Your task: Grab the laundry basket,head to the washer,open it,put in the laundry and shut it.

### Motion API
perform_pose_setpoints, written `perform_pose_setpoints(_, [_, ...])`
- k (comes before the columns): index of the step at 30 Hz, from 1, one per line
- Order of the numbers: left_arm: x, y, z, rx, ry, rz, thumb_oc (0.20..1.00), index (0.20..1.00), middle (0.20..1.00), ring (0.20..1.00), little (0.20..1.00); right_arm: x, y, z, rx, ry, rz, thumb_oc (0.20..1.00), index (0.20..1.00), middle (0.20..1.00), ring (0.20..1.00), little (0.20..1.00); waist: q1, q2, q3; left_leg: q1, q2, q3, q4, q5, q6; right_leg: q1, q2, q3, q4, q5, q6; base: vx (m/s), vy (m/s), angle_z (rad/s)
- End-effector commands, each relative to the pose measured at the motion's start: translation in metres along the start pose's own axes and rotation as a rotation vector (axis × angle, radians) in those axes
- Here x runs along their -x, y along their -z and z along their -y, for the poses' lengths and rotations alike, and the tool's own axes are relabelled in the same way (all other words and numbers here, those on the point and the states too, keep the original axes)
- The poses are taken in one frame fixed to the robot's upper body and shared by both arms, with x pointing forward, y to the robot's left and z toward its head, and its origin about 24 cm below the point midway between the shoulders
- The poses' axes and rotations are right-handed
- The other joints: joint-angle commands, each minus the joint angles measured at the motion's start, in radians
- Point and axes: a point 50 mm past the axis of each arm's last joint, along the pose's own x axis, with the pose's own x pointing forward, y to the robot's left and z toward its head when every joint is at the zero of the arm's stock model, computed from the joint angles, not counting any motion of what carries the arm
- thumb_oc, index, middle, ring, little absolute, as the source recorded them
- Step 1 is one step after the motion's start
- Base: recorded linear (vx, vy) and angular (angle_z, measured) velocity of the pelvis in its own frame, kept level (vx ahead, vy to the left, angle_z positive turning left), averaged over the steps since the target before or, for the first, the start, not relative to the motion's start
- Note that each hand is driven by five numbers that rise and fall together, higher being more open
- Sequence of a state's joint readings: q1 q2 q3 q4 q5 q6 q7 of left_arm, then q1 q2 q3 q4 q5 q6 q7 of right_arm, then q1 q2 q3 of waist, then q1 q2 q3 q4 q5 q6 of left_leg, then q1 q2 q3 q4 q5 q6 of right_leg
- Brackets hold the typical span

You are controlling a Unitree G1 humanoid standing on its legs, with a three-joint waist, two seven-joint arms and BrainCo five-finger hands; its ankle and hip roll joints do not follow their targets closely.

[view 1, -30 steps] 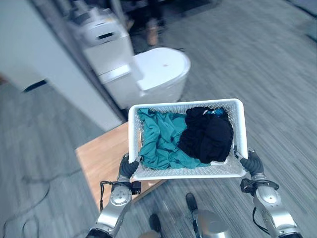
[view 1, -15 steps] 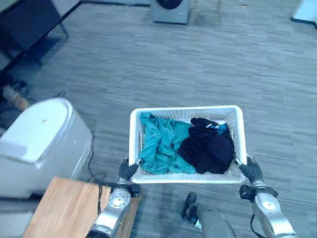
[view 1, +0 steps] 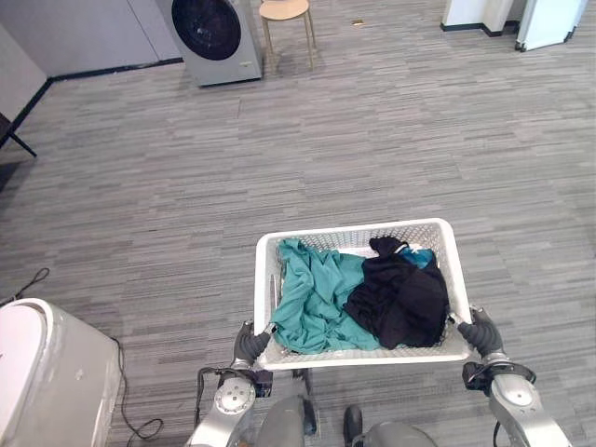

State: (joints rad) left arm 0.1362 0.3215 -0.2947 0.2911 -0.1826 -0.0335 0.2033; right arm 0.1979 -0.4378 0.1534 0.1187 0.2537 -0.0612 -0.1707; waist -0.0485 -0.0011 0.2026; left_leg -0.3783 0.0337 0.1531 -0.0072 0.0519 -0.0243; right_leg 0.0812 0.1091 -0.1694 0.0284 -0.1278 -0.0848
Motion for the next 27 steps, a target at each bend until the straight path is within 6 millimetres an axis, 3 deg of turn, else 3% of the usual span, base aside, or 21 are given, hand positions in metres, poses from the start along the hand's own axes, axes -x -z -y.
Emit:
perform_pose_setpoints(1, [-0.003, -0.06, 0.001, 0.081, 0.092, 0.294, 0.2, 0.2, 0.2, 0.2, 0.2, -0.012, -0.068, -0.012, -0.137, -0.118, 0.337, 0.2, 0.2, 0.2, 0.2, 0.2, 0.029, -0.03, -0.014, 0.081, 0.04, 0.048, -0.032, 0.056, -0.055, 0.112, -0.11, 0.106, -0.006, -0.124, 0.151, 0.59, 0.121, -0.29])
perform_pose_setpoints(3, [-0.001, -0.058, 0.001, 0.083, 0.098, 0.289, 0.2, 0.2, 0.2, 0.2, 0.2, -0.01, -0.068, -0.013, -0.139, -0.124, 0.342, 0.2, 0.2, 0.2, 0.2, 0.2, 0.027, -0.032, -0.026, 0.091, 0.054, 0.092, -0.014, 0.065, -0.048, 0.137, -0.114, 0.104, 0.002, -0.142, 0.158, 0.5, 0.109, -0.24])
perform_pose_setpoints(4, [-0.002, -0.056, -0.001, 0.072, 0.095, 0.28, 0.2, 0.2, 0.2, 0.2, 0.2, -0.009, -0.067, -0.019, -0.17, -0.144, 0.336, 0.2, 0.2, 0.2, 0.2, 0.2, 0.028, -0.069, -0.04, 0.076, 0.051, 0.152, 0.113, 0.051, -0.027, 0.138, -0.167, 0.082, 0.131, -0.123, 0.197, 0.72, 0.188, -0.12])
perform_pose_setpoints(6, [-0.003, -0.056, -0.003, 0.05, 0.098, 0.279, 0.2, 0.2, 0.2, 0.2, 0.2, -0.01, -0.066, -0.025, -0.177, -0.165, 0.328, 0.2, 0.2, 0.2, 0.2, 0.2, 0.027, -0.09, -0.041, 0.101, 0.033, 0.169, 0.139, -0.002, 0.001, 0.078, -0.203, 0.076, 0.282, -0.031, 0.239, 0.58, 0.169, -0.11])
perform_pose_setpoints(7, [-0.003, -0.057, -0.003, 0.049, 0.098, 0.279, 0.2, 0.2, 0.2, 0.2, 0.2, -0.01, -0.066, -0.025, -0.178, -0.165, 0.328, 0.2, 0.2, 0.2, 0.2, 0.2, 0.028, -0.091, -0.042, 0.101, 0.033, 0.171, 0.14, -0.003, 0.001, 0.076, -0.204, 0.078, 0.285, -0.033, 0.239, 0.3, 0.092, -0.08])
perform_pose_setpoints(8, [-0.003, -0.057, -0.005, 0.038, 0.092, 0.279, 0.2, 0.2, 0.2, 0.2, 0.2, -0.01, -0.066, -0.028, -0.181, -0.18, 0.327, 0.2, 0.2, 0.2, 0.2, 0.2, 0.025, -0.1, -0.039, 0.126, 0.016, 0.173, 0.144, -0.03, 0.021, 0.044, -0.213, 0.089, 0.367, 0.063, 0.258, 0.27, 0.084, -0.13])
perform_pose_setpoints(10, [-0.004, -0.056, -0.008, 0.031, 0.084, 0.278, 0.2, 0.2, 0.2, 0.2, 0.2, -0.009, -0.064, -0.032, -0.194, -0.199, 0.32, 0.2, 0.2, 0.2, 0.2, 0.2, 0.018, -0.095, -0.035, 0.19, -0.002, 0.184, 0.133, -0.071, 0.049, -0.028, -0.219, 0.09, 0.487, 0.155, 0.275, 0.42, 0.127, 0.03])
perform_pose_setpoints(11, [-0.004, -0.056, -0.009, 0.027, 0.083, 0.278, 0.2, 0.2, 0.2, 0.2, 0.2, -0.009, -0.063, -0.032, -0.191, -0.198, 0.315, 0.2, 0.2, 0.2, 0.2, 0.2, 0.013, -0.086, -0.032, 0.226, -0.01, 0.185, 0.118, -0.083, 0.059, -0.069, -0.223, 0.082, 0.522, 0.16, 0.274, 0.6, 0.177, 0.2])
perform_pose_setpoints(12, [-0.004, -0.057, -0.009, 0.029, 0.081, 0.283, 0.2, 0.2, 0.2, 0.2, 0.2, -0.009, -0.062, -0.032, -0.183, -0.206, 0.307, 0.2, 0.2, 0.2, 0.2, 0.2, -0.01, -0.054, -0.019, 0.312, -0.021, 0.165, 0.069, -0.102, 0.06, -0.181, -0.212, 0.04, 0.514, 0.103, 0.252, 0.57, 0.149, 0.17])
perform_pose_setpoints(14, [-0.004, -0.059, -0.012, 0.03, 0.072, 0.286, 0.2, 0.2, 0.2, 0.2, 0.2, -0.009, -0.059, -0.03, -0.183, -0.201, 0.294, 0.2, 0.2, 0.2, 0.2, 0.2, -0.026, -0.038, -0.01, 0.366, -0.027, 0.154, 0.049, -0.13, 0.052, -0.236, -0.228, -0.011, 0.441, 0.044, 0.246, 0.43, 0.07, 0.28])
perform_pose_setpoints(16, [-0.005, -0.059, -0.013, 0.034, 0.067, 0.287, 0.2, 0.2, 0.2, 0.2, 0.2, -0.01, -0.059, -0.03, -0.184, -0.196, 0.29, 0.2, 0.2, 0.2, 0.2, 0.2, -0.036, -0.03, 0.0, 0.39, -0.023, 0.158, 0.039, -0.131, 0.049, -0.258, -0.232, -0.057, 0.381, 0.033, 0.227, 0.32, -0.049, 0.55])
perform_pose_setpoints(17, [-0.005, -0.059, -0.012, 0.046, 0.064, 0.285, 0.2, 0.2, 0.2, 0.2, 0.2, -0.011, -0.057, -0.028, -0.194, -0.184, 0.282, 0.2, 0.2, 0.2, 0.2, 0.2, -0.052, -0.029, 0.008, 0.441, -0.036, 0.142, 0.024, -0.156, 0.04, -0.315, -0.221, -0.068, 0.236, 0.054, 0.229, 0.44, -0.067, 0.35])
perform_pose_setpoints(18, [-0.005, -0.059, -0.012, 0.046, 0.064, 0.285, 0.2, 0.2, 0.2, 0.2, 0.2, -0.011, -0.057, -0.028, -0.193, -0.184, 0.282, 0.2, 0.2, 0.2, 0.2, 0.2, -0.053, -0.027, 0.01, 0.443, -0.035, 0.141, 0.024, -0.156, 0.04, -0.311, -0.22, -0.069, 0.232, 0.055, 0.229, 0.47, -0.102, 0.32])
perform_pose_setpoints(20, [-0.006, -0.058, -0.011, 0.054, 0.058, 0.283, 0.2, 0.2, 0.2, 0.2, 0.2, -0.01, -0.055, -0.025, -0.195, -0.165, 0.275, 0.2, 0.2, 0.2, 0.2, 0.2, -0.073, -0.035, 0.012, 0.494, -0.051, 0.116, 0.021, -0.192, 0.021, -0.352, -0.222, -0.046, 0.067, 0.108, 0.256, 0.43, -0.125, 0.5])
perform_pose_setpoints(23, [-0.006, -0.055, -0.008, 0.049, 0.071, 0.279, 0.2, 0.2, 0.2, 0.2, 0.2, -0.006, -0.051, -0.021, -0.177, -0.151, 0.262, 0.2, 0.2, 0.2, 0.2, 0.2, -0.085, -0.036, 0.007, 0.543, -0.061, 0.087, 0.043, -0.251, 0.019, -0.341, -0.228, -0.018, 0.052, 0.122, 0.261, 0.45, -0.149, 0.5])
perform_pose_setpoints(24, [-0.004, -0.052, -0.002, 0.05, 0.097, 0.27, 0.2, 0.2, 0.2, 0.2, 0.2, -0.003, -0.046, -0.018, -0.175, -0.142, 0.247, 0.2, 0.2, 0.2, 0.2, 0.2, -0.092, -0.034, -0.012, 0.55, -0.05, 0.071, 0.112, -0.253, -0.009, -0.3, -0.219, 0.008, 0.062, 0.142, 0.237, 0.42, -0.183, 0.78])
perform_pose_setpoints(25, [-0.004, -0.052, -0.002, 0.05, 0.097, 0.27, 0.2, 0.2, 0.2, 0.2, 0.2, -0.003, -0.046, -0.018, -0.176, -0.142, 0.247, 0.2, 0.2, 0.2, 0.2, 0.2, -0.094, -0.036, -0.014, 0.546, -0.052, 0.07, 0.112, -0.251, -0.009, -0.303, -0.221, 0.008, 0.06, 0.145, 0.237, 0.43, -0.224, 0.79])
perform_pose_setpoints(27, [-0.004, -0.053, 0.002, 0.077, 0.118, 0.27, 0.2, 0.2, 0.2, 0.2, 0.2, -0.002, -0.045, -0.009, -0.15, -0.116, 0.245, 0.2, 0.2, 0.2, 0.2, 0.2, -0.094, -0.03, -0.02, 0.487, -0.005, 0.069, 0.311, -0.181, -0.053, -0.254, -0.219, -0.019, 0.056, 0.137, 0.208, 0.33, -0.244, 0.61])
